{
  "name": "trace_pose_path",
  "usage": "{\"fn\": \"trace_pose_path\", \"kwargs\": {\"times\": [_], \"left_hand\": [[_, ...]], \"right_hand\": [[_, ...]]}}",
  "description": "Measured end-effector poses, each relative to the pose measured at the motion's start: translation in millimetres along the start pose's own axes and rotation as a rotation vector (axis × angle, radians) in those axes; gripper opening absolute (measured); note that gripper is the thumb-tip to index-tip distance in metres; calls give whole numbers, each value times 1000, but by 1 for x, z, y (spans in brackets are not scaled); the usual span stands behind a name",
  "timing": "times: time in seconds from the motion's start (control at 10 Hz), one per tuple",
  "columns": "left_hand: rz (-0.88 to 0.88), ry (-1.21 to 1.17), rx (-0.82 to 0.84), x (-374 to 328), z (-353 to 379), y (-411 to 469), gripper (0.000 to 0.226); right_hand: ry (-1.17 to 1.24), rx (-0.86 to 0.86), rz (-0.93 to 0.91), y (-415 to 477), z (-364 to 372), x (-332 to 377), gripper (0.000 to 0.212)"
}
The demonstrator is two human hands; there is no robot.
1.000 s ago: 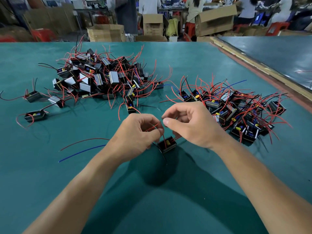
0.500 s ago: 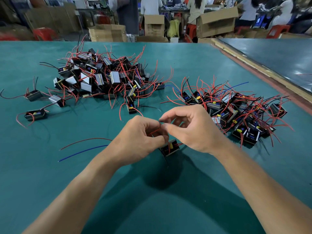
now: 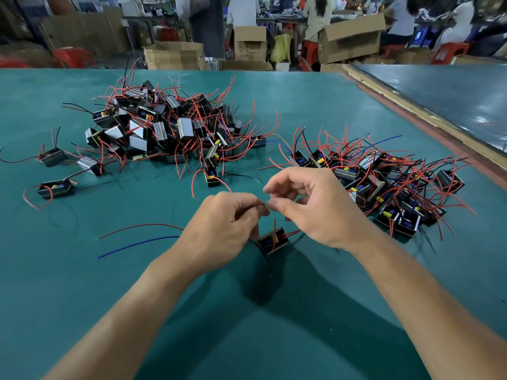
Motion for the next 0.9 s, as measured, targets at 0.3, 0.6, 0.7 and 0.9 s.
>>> {"fn": "trace_pose_path", "kwargs": {"times": [0.3,0.6,0.7,0.9], "left_hand": [[40,-15,35,-4,8,-5,26],[47,-27,-40,-3,3,-3,29],[57,-17,-57,-3,2,-2,29],[84,18,-94,-1,1,-2,19]], "right_hand": [[-105,1,-34,-1,3,1,18],[-69,20,-6,-1,-1,-1,10],[-93,76,19,-1,-2,-1,13],[-190,108,41,-1,0,-2,15]]}}
Point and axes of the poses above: each hand's wrist, its own y-axis towards the middle knuckle, its own z-axis out of the palm, x = y × z, the point moved 3 cm from there along y, towards the middle knuckle, and after that the axes turned 2 degrees about x, right-handed, at the moved point
